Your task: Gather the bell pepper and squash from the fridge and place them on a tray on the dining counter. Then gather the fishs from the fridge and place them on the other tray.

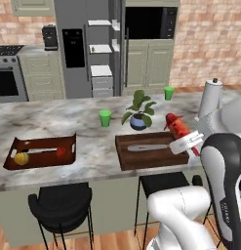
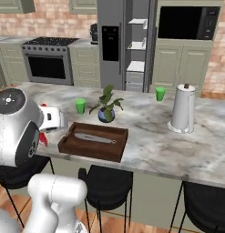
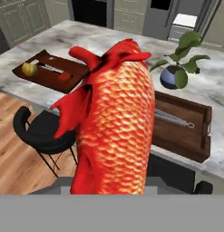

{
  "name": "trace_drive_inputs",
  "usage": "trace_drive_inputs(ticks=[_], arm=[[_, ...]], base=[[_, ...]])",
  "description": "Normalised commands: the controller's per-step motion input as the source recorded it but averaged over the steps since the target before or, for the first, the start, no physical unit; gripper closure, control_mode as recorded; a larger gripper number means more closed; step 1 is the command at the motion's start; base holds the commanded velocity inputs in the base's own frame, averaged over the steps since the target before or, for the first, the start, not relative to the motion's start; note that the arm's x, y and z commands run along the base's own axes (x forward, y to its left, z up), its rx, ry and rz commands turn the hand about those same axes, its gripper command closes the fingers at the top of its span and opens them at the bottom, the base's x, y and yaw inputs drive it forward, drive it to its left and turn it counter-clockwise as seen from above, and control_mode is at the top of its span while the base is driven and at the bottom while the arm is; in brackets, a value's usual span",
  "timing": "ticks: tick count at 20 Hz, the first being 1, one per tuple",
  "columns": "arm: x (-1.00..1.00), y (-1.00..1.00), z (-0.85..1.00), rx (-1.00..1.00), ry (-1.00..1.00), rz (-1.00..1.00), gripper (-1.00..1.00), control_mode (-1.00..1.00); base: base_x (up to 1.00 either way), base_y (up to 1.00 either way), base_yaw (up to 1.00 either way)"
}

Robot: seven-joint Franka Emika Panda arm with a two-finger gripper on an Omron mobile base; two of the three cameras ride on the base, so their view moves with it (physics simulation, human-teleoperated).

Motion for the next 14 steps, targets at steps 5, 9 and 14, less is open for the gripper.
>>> trace_drive_inputs(ticks=[5, 9, 14], arm=[[0.93, -0.09, -0.2, 0.0, 0.13, 0.35, 1.0, -1.0], [0.54, -0.21, -0.22, -0.01, -0.13, 0.45, 1.0, -1.0], [0.34, -0.3, -0.41, -0.08, -0.06, 0.52, 1.0, -1.0]], base=[[0.0, 0.0, 0.0], [0.0, 0.0, 0.0], [0.0, 0.0, 0.0]])
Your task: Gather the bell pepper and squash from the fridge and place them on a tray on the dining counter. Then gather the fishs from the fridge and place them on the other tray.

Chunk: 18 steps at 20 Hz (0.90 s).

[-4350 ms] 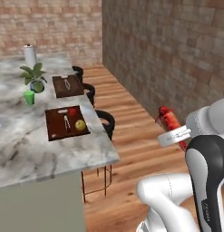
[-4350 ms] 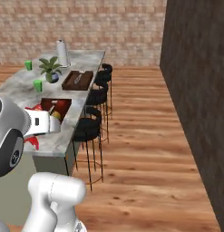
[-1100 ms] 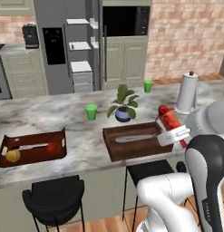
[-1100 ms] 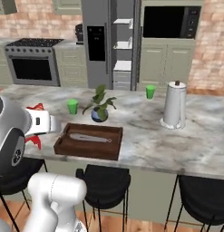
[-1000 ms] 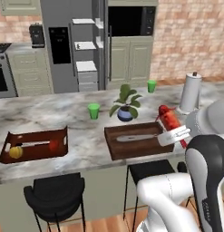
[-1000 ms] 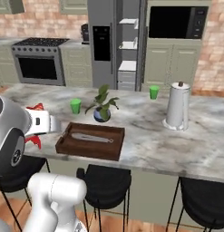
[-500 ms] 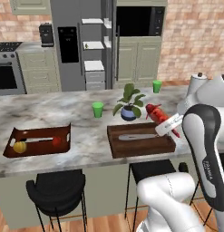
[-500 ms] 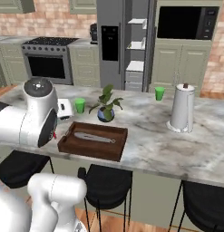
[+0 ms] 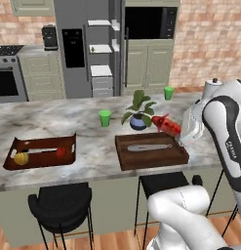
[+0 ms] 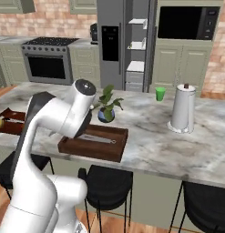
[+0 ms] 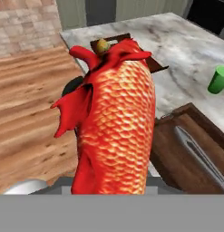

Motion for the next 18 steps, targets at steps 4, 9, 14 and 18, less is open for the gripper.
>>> trace_drive_inputs(ticks=[4, 9, 14, 18], arm=[[0.31, -0.09, -0.46, -0.22, 0.0, 0.39, 1.0, -1.0], [0.31, -0.05, -0.44, -0.29, -0.01, 0.27, 1.0, -1.0], [0.27, -0.01, -0.36, -0.2, -0.17, 0.15, 1.0, -1.0], [0.31, 0.0, -0.44, -0.16, -0.16, 0.0, 1.0, -1.0]], base=[[0.0, 0.0, 0.0], [0.0, 0.0, 0.0], [0.0, 0.0, 0.0], [0.0, 0.0, 0.0]])
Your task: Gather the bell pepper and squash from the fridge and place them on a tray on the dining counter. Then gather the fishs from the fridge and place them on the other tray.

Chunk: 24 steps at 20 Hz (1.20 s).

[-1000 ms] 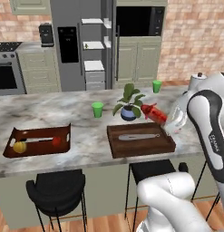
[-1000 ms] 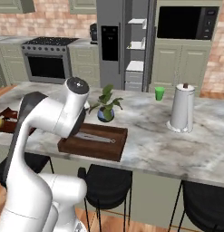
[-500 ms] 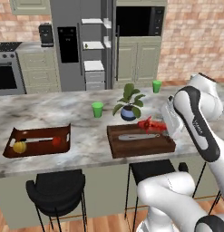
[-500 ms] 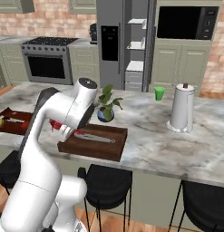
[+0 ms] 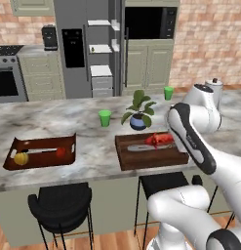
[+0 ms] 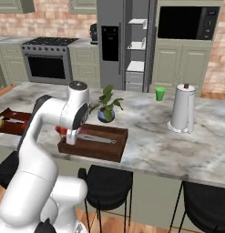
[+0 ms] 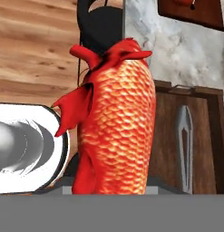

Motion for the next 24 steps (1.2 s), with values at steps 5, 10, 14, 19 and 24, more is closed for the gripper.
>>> trace_drive_inputs(ticks=[5, 10, 14, 19, 24], arm=[[0.22, -0.01, -0.23, -0.04, -0.06, -0.06, 1.0, -1.0], [0.34, -0.01, -0.09, 0.0, 0.03, -0.06, 1.0, -1.0], [0.43, -0.06, -0.26, 0.0, -0.1, -0.01, 1.0, -1.0], [0.61, -0.24, -0.19, 0.0, 0.14, 0.0, 1.0, -1.0], [0.38, -0.21, -0.32, 0.0, 0.04, 0.0, 1.0, -1.0]], base=[[0.0, 0.0, 0.0], [0.0, 0.0, 0.0], [0.0, 0.0, 0.0], [0.0, 0.0, 0.0], [0.0, 0.0, 0.0]])
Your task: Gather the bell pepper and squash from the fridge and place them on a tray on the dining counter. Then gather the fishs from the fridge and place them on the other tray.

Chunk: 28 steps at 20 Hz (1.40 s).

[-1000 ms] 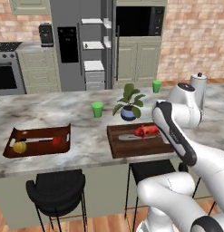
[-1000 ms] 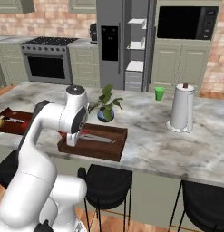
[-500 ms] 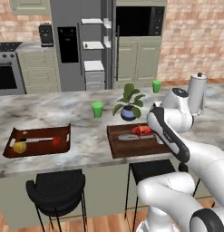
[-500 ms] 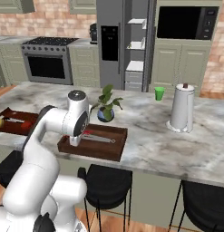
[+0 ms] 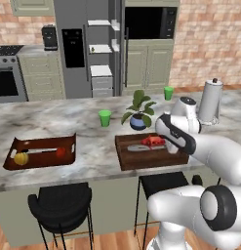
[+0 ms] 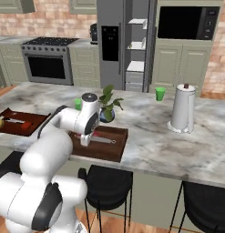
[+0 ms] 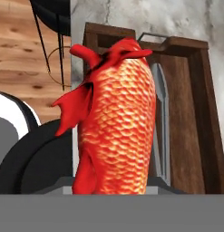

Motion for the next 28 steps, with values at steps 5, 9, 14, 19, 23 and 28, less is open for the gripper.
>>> trace_drive_inputs(ticks=[5, 9, 14, 19, 23, 28], arm=[[0.06, -0.1, -0.21, 0.0, 0.02, 0.0, 1.0, -1.0], [-0.25, 0.0, -0.23, 0.0, 0.0, 0.0, 1.0, -1.0], [-0.08, 0.0, -0.31, 0.0, 0.0, 0.0, 1.0, -1.0], [0.13, 0.0, -0.27, 0.0, -0.01, 0.0, 1.0, -1.0], [0.51, 0.0, -0.18, 0.0, 0.0, 0.0, 1.0, -1.0], [0.45, 0.0, -0.18, 0.0, 0.0, 0.01, 1.0, -1.0]], base=[[0.0, 0.0, 0.0], [0.0, 0.0, 0.0], [0.0, 0.0, 0.0], [0.0, 0.0, 0.0], [0.0, 0.0, 0.0], [0.0, 0.0, 0.0]])
